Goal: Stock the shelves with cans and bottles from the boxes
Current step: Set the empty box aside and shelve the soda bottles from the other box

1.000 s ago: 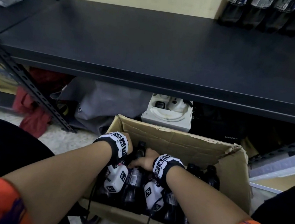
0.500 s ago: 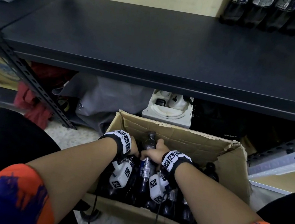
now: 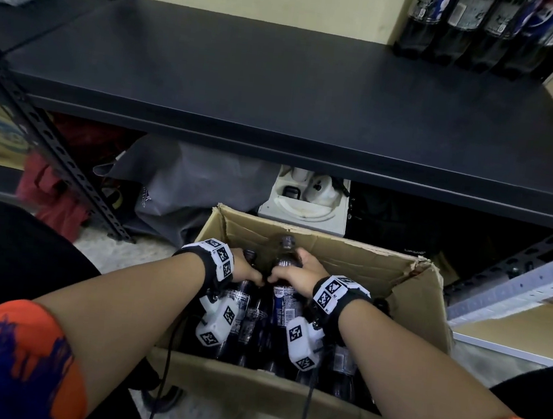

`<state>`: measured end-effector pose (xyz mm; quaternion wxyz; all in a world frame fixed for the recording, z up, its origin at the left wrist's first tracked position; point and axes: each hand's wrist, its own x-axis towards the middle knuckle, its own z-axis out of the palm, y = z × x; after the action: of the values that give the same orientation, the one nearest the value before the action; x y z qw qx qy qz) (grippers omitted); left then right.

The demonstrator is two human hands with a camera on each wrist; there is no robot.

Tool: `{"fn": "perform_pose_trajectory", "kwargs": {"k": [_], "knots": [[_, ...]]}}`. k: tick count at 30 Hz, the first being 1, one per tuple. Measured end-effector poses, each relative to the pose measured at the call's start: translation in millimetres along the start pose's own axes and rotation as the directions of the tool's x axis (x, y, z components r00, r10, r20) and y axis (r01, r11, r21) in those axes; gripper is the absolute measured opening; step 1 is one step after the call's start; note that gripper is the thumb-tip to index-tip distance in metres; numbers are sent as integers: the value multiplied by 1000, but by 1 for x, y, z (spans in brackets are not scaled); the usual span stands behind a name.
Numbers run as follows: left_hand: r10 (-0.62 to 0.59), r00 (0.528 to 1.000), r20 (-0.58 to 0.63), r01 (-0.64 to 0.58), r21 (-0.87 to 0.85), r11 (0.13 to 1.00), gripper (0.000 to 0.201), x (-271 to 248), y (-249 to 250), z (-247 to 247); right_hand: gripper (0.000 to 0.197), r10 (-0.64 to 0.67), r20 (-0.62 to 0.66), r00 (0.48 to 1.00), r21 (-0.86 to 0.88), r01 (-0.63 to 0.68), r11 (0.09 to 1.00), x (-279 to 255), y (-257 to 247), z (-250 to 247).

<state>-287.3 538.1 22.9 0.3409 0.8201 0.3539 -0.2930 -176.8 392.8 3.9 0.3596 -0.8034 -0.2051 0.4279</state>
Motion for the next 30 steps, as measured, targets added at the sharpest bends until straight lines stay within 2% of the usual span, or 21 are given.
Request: {"fn": "perform_pose_trajectory", "kwargs": {"k": [2, 5, 7, 9, 11, 12, 14, 20, 23, 26, 29, 30], "knots": [[18, 999, -47, -20, -41, 999, 46, -8, 2, -4, 46, -33, -34, 999, -17, 33, 999, -6, -2, -8], [8, 985, -172, -24, -93, 995, 93, -7, 3, -10, 53, -72, -91, 993, -33, 69, 997, -13, -5, -19], [20, 976, -217, -56, -164, 985, 99, -16, 6, -17, 52, -106, -135, 985, -19, 105, 994, -20, -9, -29], [37, 969, -246, -99, -246, 964, 81, -42, 15, -29, 50, -144, -160, 977, -11, 144, 989, -29, -18, -39], [93, 953, -288, -187, -321, 928, 51, -54, 21, -40, 52, -196, -179, 964, -25, 195, 981, -39, -31, -49], [128, 939, -320, -243, -349, 905, 37, -63, 26, -45, 52, -229, -193, 954, -36, 226, 973, -43, -38, -54], [192, 896, -401, -350, -369, 861, 25, -79, 35, -56, 52, -297, -217, 930, -50, 293, 955, -54, -55, -65], [238, 768, -595, -559, -440, 703, 32, -126, 55, -94, 44, -492, -283, 823, -37, 503, 863, -93, -111, -100], [286, 684, -671, -654, -391, 648, 20, -149, 64, -114, 45, -585, -332, 740, -31, 612, 791, -113, -142, -115], [326, 595, -735, -740, -342, 579, 19, -167, 77, -135, 44, -638, -383, 668, -17, 686, 728, -124, -171, -132], [347, 503, -791, -803, -279, 527, 22, -185, 94, -161, 62, -674, -443, 590, -33, 741, 671, -132, -202, -149], [365, 476, -800, -819, -251, 517, 24, -190, 100, -170, 61, -687, -455, 567, -41, 757, 652, -135, -212, -155]]}}
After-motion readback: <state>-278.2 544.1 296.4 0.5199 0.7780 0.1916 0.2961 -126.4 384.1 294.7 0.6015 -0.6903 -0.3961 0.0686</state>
